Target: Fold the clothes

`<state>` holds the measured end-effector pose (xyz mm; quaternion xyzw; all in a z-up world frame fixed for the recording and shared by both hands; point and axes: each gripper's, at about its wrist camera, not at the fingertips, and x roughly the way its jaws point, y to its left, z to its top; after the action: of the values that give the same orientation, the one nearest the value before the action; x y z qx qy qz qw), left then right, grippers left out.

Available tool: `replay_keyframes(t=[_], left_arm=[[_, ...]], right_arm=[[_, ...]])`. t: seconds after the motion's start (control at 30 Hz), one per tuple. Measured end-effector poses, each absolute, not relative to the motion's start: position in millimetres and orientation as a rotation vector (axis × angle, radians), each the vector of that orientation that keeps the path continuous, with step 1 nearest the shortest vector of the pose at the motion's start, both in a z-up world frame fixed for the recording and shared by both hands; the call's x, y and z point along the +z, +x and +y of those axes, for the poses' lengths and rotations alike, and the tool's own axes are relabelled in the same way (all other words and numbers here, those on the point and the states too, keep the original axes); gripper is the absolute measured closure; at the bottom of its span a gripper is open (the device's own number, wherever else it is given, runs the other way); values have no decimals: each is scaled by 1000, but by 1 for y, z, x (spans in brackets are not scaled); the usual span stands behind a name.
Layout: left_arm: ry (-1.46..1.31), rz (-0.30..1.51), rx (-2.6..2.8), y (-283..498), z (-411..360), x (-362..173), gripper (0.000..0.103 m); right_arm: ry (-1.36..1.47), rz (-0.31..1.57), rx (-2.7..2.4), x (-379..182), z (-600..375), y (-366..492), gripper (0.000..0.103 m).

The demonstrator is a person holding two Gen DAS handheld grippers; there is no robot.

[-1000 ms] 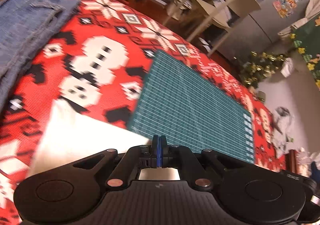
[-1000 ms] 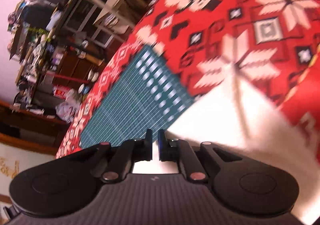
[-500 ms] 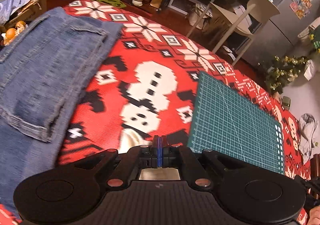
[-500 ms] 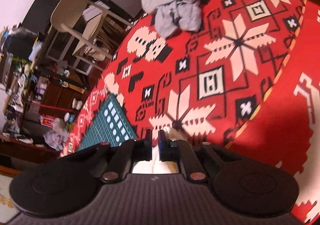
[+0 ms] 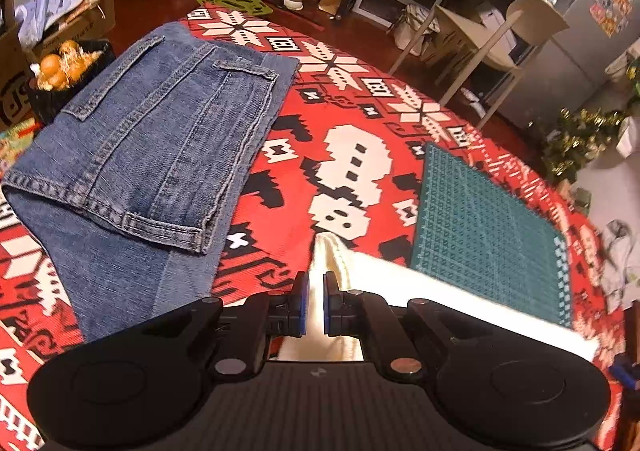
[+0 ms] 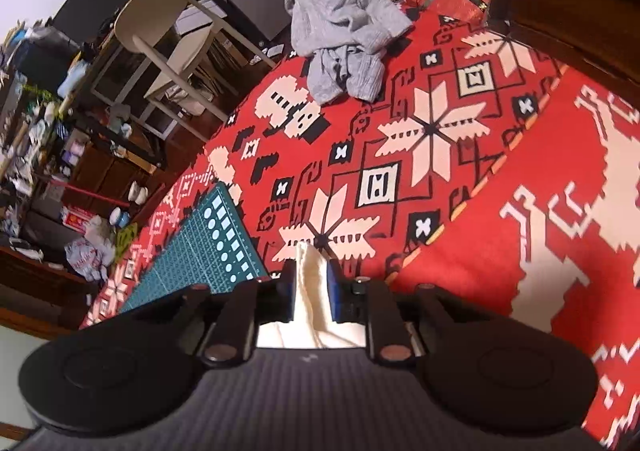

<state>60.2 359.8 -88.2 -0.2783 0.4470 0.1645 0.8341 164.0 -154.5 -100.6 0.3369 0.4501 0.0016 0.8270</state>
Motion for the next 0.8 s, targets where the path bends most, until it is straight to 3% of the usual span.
replay_keyframes(t=[0.57,0.8], left_arm=[[-731,940,303,86,372,-107,98],[-720,969,316,92,371,-112,93]], right_arm=[[732,1015,-26,-133,-142,199,76],[741,1021,-12,-131,-141,201,73]])
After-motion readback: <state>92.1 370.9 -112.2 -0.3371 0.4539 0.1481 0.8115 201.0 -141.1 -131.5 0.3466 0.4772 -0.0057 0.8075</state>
